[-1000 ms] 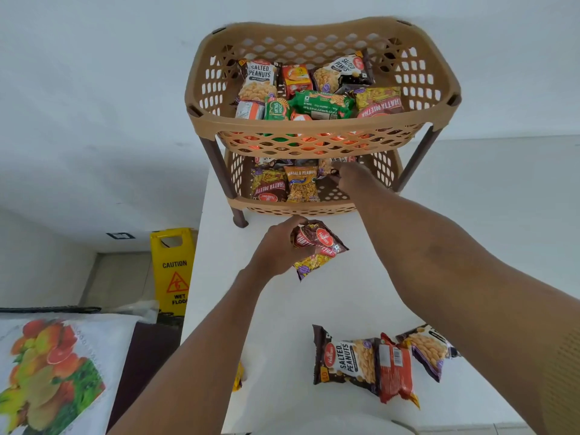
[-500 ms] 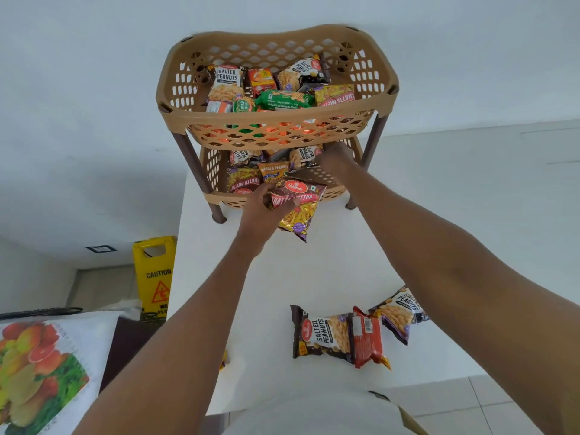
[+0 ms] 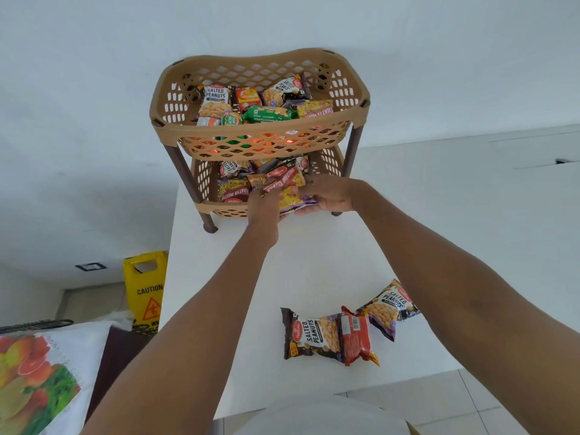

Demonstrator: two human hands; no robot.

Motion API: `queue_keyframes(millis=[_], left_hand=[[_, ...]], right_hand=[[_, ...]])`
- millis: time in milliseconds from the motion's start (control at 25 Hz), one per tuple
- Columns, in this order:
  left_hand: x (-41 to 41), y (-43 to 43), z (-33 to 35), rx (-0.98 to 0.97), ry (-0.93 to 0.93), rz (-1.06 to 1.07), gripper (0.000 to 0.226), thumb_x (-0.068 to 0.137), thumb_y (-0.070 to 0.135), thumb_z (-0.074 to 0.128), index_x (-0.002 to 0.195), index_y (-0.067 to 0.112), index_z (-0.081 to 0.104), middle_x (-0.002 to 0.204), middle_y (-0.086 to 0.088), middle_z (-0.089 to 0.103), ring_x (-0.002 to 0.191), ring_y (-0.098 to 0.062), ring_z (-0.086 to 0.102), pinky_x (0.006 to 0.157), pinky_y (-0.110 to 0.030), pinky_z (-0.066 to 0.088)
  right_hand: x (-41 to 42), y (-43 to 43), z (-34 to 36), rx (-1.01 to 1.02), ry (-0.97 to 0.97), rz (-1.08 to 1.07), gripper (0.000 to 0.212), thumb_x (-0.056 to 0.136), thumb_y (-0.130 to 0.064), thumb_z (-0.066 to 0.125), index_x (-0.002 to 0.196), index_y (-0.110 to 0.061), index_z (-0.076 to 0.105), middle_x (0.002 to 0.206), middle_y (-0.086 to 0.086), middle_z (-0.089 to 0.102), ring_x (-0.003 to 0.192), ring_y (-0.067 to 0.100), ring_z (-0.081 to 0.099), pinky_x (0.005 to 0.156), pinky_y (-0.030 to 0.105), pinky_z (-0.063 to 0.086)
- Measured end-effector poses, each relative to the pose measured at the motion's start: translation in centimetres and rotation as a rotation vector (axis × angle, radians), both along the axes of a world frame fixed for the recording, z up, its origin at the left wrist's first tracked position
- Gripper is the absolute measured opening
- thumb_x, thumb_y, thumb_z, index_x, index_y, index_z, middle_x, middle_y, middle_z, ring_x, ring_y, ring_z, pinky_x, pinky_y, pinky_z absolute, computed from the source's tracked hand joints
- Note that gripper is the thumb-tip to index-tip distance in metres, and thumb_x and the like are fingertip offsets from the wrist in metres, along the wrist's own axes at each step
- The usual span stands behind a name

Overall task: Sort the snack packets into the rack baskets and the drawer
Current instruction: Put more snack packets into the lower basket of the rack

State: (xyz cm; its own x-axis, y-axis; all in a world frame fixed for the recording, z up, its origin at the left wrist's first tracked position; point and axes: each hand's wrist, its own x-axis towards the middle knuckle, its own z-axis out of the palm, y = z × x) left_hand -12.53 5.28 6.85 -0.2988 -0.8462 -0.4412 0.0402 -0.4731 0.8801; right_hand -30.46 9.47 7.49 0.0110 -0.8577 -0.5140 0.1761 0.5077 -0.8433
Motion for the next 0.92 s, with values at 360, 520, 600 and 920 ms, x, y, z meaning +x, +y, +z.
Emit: queue_keyframes(millis=[360, 520, 600, 920], left_hand=[[3.3, -1.6, -4.4, -0.986, -0.908, -0.453, 0.051, 0.103, 0.026, 0.057, 0.149, 0.010, 0.045, 0.150, -0.011, 0.052, 0.143, -0.032, 0.042, 0.122, -0.051, 0.030], [4.2, -2.0, -6.9, -1.139, -0.991, -0.522, 0.055, 0.102, 0.030, 0.059, 0.150, 0.008, 0.044, 0.154, -0.015, 0.049, 0.150, -0.034, 0.035, 0.126, -0.050, 0.026], [4.0, -1.9, -7.0, -1.128, -0.991, -0.496, 0.055, 0.100, 0.030, 0.062, 0.147, 0.008, 0.046, 0.152, -0.014, 0.050, 0.149, -0.034, 0.036, 0.127, -0.050, 0.026], [3.8, -1.3, -7.7, -1.161, -1.018, -0.438, 0.066, 0.093, 0.035, 0.069, 0.148, 0.010, 0.044, 0.154, -0.014, 0.048, 0.152, -0.035, 0.033, 0.128, -0.053, 0.023]], right_hand=[[-1.7, -5.7, -1.1, 0.115, 0.850, -0.425, 0.045, 0.090, -0.015, 0.069, 0.132, -0.010, 0.056, 0.109, 0.005, 0.063, 0.099, 0.022, 0.063, 0.077, 0.032, 0.058], [-1.7, -7.7, -1.8, 0.210, 0.894, -0.205, 0.030, 0.093, -0.016, 0.070, 0.116, -0.005, 0.056, 0.104, 0.010, 0.067, 0.083, 0.017, 0.064, 0.061, 0.027, 0.054], [-1.5, -8.5, -2.7, 0.273, 0.976, -0.117, 0.032, 0.094, -0.010, 0.069, 0.122, -0.001, 0.055, 0.099, 0.010, 0.065, 0.081, 0.018, 0.066, 0.056, 0.026, 0.050], [-2.9, -9.4, -6.3, 0.243, 1.261, -0.333, 0.042, 0.100, -0.006, 0.057, 0.141, -0.008, 0.047, 0.126, 0.016, 0.062, 0.109, 0.032, 0.065, 0.090, 0.042, 0.058]])
